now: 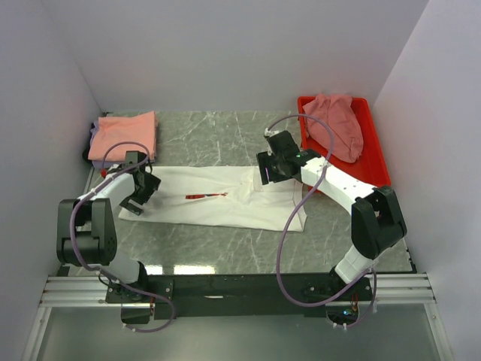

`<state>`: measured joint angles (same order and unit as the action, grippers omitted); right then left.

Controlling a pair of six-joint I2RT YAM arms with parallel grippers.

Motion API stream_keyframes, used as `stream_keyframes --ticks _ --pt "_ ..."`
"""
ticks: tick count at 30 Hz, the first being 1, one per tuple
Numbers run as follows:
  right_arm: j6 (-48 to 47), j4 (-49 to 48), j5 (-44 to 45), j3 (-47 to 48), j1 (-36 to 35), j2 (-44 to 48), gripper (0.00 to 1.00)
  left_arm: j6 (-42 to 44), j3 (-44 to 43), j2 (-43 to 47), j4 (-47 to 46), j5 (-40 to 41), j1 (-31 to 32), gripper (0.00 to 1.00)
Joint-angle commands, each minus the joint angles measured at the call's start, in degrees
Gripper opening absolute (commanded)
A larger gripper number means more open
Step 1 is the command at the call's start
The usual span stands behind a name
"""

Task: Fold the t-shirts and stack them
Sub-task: Fold the tshirt

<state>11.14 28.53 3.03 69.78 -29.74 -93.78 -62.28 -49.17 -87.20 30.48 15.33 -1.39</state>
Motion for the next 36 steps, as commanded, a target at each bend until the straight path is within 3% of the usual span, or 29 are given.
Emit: stream_keyframes --ticks 1,16,27,32,36 --pt "-0.85 -1.90 1.28 0.18 0.21 1.05 0.70 -0.65 -4.18 -1.30 -2.18 2.86 -0.46 0.97" --pt "-0.94 -2.25 1.72 -0.87 0.21 2.28 0.70 4.18 -18.51 -9.40 -2.01 2.86 -5.20 0.97" --pt "-0.24 -2.69 0.05 -1.22 0.21 3.25 0.70 3.39 -9.20 8.61 3.53 5.24 -5.20 0.99" --pt "-0.59 -2.34 -0.30 -1.22 -0.23 2.81 0.70 4.36 -3.06 13.10 -0.76 -1.34 -5.03 0.99" --pt "-1.73 -2.43 1.54 -1.14 -1.82 0.80 0.70 5.33 -0.32 10.66 -6.92 -7.15 -3.98 0.99"
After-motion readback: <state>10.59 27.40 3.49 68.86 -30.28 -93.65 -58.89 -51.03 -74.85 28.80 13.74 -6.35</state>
